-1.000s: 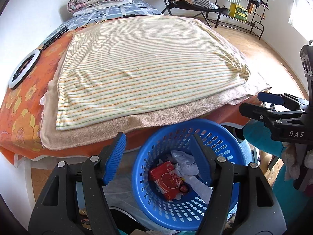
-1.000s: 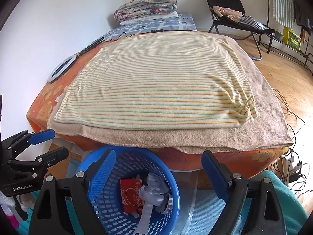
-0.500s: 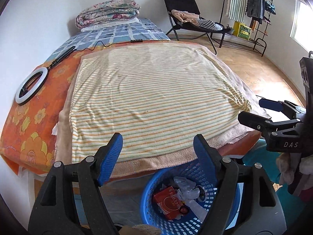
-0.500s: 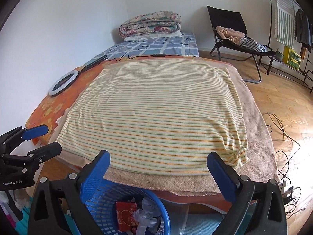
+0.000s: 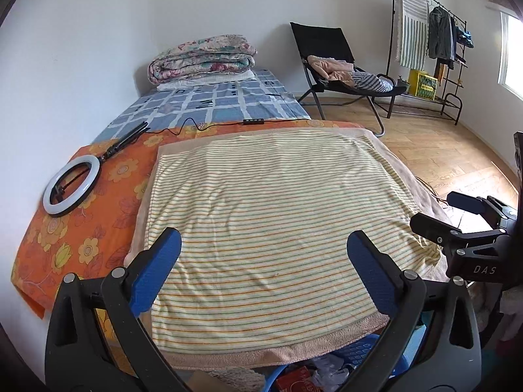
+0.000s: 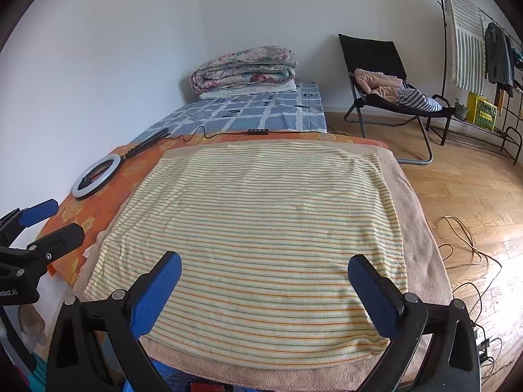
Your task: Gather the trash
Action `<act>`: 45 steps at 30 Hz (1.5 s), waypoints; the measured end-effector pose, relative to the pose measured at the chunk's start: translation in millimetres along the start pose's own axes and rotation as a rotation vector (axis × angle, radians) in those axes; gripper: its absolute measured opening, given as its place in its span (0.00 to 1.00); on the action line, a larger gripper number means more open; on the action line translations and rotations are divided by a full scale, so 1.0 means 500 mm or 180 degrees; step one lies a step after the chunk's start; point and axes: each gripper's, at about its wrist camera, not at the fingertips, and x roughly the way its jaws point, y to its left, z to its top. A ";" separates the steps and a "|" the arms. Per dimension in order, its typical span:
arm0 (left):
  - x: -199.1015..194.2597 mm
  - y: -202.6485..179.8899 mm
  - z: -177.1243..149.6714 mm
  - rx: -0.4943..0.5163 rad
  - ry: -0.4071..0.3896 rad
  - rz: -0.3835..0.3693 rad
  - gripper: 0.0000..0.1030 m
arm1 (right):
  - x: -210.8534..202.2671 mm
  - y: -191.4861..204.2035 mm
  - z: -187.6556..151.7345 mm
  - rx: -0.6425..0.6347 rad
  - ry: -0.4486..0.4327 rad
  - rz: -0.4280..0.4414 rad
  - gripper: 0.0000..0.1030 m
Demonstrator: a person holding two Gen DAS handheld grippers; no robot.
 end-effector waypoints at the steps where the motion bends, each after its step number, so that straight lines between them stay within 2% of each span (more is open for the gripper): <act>1: 0.011 0.003 0.000 -0.0027 0.0041 -0.0017 1.00 | 0.007 -0.004 0.004 0.0020 -0.0003 0.0010 1.00; 4: 0.040 0.010 -0.004 -0.0120 0.0178 -0.0036 1.00 | 0.026 -0.018 0.007 0.0115 0.0006 0.0068 1.00; 9: 0.060 0.011 -0.007 -0.0179 0.0195 -0.0039 1.00 | 0.045 -0.037 0.011 0.0378 0.0096 0.0215 1.00; 24: 0.067 0.016 -0.015 -0.0280 0.0246 -0.0095 1.00 | 0.048 -0.043 0.018 0.0430 0.0025 0.0061 1.00; 45: 0.068 0.017 -0.016 -0.0275 0.0253 -0.0096 1.00 | 0.029 -0.022 0.027 0.0352 -0.0024 0.0058 1.00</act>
